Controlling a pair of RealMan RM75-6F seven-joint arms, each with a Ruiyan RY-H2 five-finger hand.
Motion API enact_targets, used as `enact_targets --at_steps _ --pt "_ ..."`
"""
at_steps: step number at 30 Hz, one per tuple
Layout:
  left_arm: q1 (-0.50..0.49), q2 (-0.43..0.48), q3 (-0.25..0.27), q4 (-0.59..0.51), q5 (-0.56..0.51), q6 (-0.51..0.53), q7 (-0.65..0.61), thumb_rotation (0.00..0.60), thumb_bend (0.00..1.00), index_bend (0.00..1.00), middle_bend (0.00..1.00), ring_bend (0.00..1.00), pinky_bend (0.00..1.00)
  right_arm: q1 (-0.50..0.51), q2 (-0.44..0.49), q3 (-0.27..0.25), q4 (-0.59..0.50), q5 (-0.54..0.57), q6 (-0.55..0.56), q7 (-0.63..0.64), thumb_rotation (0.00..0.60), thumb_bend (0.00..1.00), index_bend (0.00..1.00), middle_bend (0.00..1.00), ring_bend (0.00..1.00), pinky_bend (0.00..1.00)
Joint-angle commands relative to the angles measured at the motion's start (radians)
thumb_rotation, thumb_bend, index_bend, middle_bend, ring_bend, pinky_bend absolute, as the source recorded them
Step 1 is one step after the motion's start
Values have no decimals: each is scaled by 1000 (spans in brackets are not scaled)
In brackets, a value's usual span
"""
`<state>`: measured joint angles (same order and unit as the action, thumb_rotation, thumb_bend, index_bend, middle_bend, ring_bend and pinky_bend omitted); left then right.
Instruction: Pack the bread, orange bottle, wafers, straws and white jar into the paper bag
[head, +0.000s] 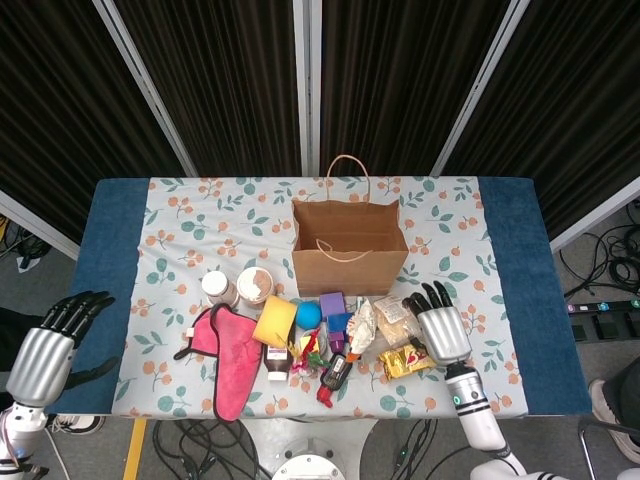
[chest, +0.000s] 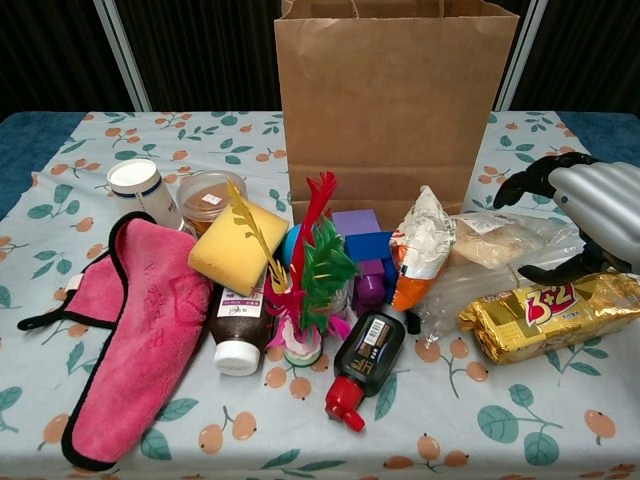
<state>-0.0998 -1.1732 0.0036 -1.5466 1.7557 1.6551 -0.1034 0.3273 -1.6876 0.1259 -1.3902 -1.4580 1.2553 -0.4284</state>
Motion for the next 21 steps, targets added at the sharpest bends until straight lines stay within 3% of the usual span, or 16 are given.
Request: enact_targets --at_steps 1,8,21 --pt "-2 0 1 1 1 -1 -1 600 95 223 288 182 216 7 -8 3 10 -2 5 1 600 159 362 323 164 155" --pt "-6 -7 4 23 -7 -15 -2 600 97 223 288 174 216 38 -19 9 22 18 -22 -41 600 244 405 361 201 213" --pt "-10 -9 7 16 0 -11 3 600 95 223 288 171 216 48 -19 -1 68 -37 45 36 600 487 746 562 468 539"
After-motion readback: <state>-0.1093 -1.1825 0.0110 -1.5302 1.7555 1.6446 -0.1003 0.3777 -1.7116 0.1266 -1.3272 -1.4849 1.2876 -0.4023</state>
